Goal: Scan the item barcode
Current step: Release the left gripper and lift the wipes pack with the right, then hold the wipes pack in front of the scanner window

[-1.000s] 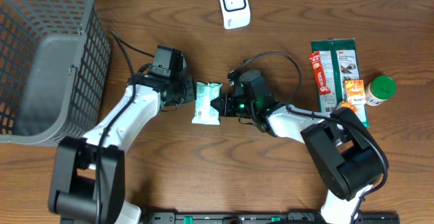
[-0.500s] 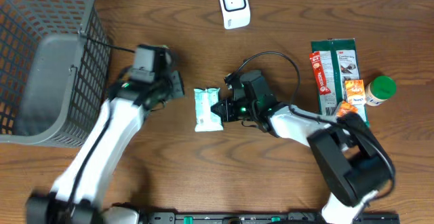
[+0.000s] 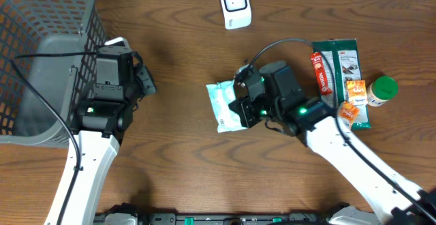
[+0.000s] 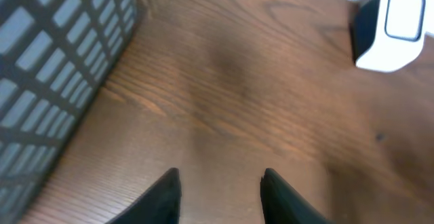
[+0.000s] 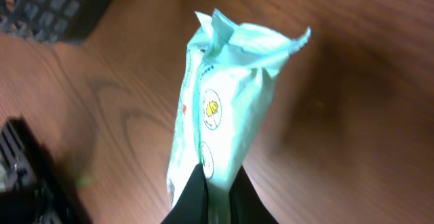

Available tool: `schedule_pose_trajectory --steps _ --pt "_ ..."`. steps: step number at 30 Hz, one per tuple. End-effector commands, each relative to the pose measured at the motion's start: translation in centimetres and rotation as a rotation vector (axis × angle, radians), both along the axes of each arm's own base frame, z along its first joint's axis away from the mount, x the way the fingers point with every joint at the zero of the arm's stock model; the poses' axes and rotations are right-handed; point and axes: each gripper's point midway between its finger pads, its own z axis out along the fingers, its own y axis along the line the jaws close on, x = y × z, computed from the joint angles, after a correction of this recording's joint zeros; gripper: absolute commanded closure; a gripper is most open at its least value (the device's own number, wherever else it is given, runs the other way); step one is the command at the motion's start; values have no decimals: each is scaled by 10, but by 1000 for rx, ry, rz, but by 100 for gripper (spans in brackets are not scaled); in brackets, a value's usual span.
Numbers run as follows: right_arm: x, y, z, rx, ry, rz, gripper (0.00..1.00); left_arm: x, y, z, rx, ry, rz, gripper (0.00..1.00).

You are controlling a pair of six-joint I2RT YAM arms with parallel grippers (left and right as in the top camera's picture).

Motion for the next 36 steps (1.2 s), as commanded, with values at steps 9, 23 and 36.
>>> schedule_pose_trajectory --steps 9,23,36 --pt "23 -39 90 -324 -336 130 99 -4 35 -10 88 42 109 21" --pt "52 -18 120 -608 -792 455 99 -4 35 -11 89 47 108 18" --pt "89 -11 99 -1039 -967 684 99 -4 35 -11 89 47 109 18"
